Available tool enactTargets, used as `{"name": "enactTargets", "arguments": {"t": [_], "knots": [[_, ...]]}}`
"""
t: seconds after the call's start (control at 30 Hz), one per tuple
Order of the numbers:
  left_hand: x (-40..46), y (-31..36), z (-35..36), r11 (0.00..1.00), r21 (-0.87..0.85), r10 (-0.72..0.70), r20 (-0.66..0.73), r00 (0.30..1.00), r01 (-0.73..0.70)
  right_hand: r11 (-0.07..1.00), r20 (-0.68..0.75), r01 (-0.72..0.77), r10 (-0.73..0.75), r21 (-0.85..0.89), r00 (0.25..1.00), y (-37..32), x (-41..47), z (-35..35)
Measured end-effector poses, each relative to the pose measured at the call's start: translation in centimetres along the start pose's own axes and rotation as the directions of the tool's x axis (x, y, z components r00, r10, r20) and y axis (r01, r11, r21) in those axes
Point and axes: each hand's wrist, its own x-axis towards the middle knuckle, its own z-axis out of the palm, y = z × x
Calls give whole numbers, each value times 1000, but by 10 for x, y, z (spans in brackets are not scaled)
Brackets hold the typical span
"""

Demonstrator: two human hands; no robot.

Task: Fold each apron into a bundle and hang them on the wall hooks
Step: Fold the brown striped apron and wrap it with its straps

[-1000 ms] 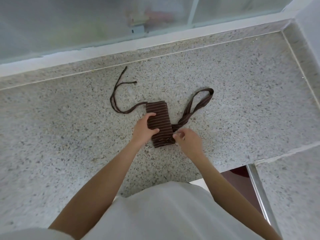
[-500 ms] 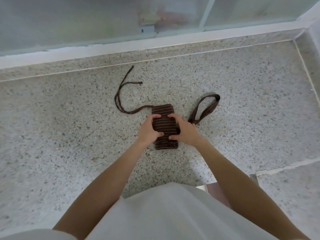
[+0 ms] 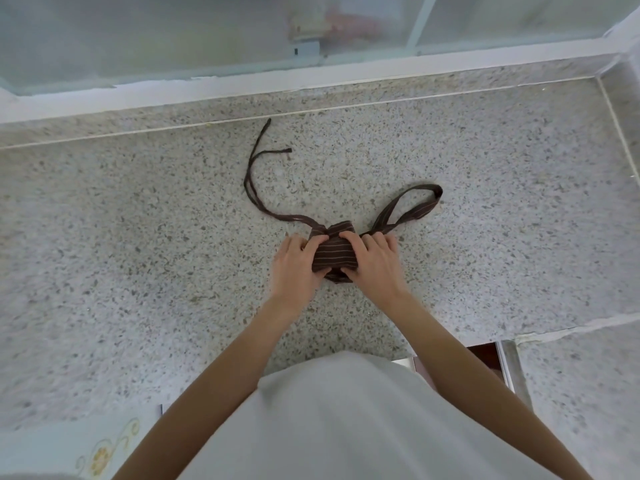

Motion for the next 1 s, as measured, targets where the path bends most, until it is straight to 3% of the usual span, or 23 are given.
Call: {"name": "enactTargets", "arguments": {"t": [0.1, 0.2, 0.3, 0.37, 0.57, 0.63, 0.7, 0.8, 0.9, 1.0], "knots": [[-15, -11, 11, 991, 41, 128, -100, 987, -125, 998, -23, 61, -61, -34, 998, 1, -12, 1], [-18, -24, 20, 969, -31, 243, -36, 969, -244, 989, 73, 148, -147, -5, 986, 9, -19, 4], [-13, -32, 21, 964, -87, 257, 52, 965, -252, 971, 184, 235, -239, 42, 953, 18, -16, 8], [-7, -36, 20, 965, -150, 235, 150, 960, -213, 972, 243, 219, -233, 84, 942, 23, -13, 12], [9, -39, 14, 949, -316, 130, 392, 911, 0, 966, 220, 84, -140, 245, 965, 24, 1, 16], [16, -34, 6, 909, -405, 101, 433, 896, 94, 917, 235, -71, -25, 393, 972, 19, 2, 5], [18, -24, -6, 811, -533, 28, 447, 894, 241, 788, 272, -295, 169, 540, 947, 15, 5, -12], [15, -14, -20, 705, -670, -84, 244, 966, 231, 484, 360, -529, 401, 697, 842, 14, 12, -40], [7, -8, -27, 696, -689, -128, 156, 979, 201, 116, 469, -598, 511, 793, 720, 17, 9, -54], [-5, -4, -28, 784, -596, -102, 153, 983, 174, -134, 533, -555, 529, 821, 660, 14, -2, -61]]}}
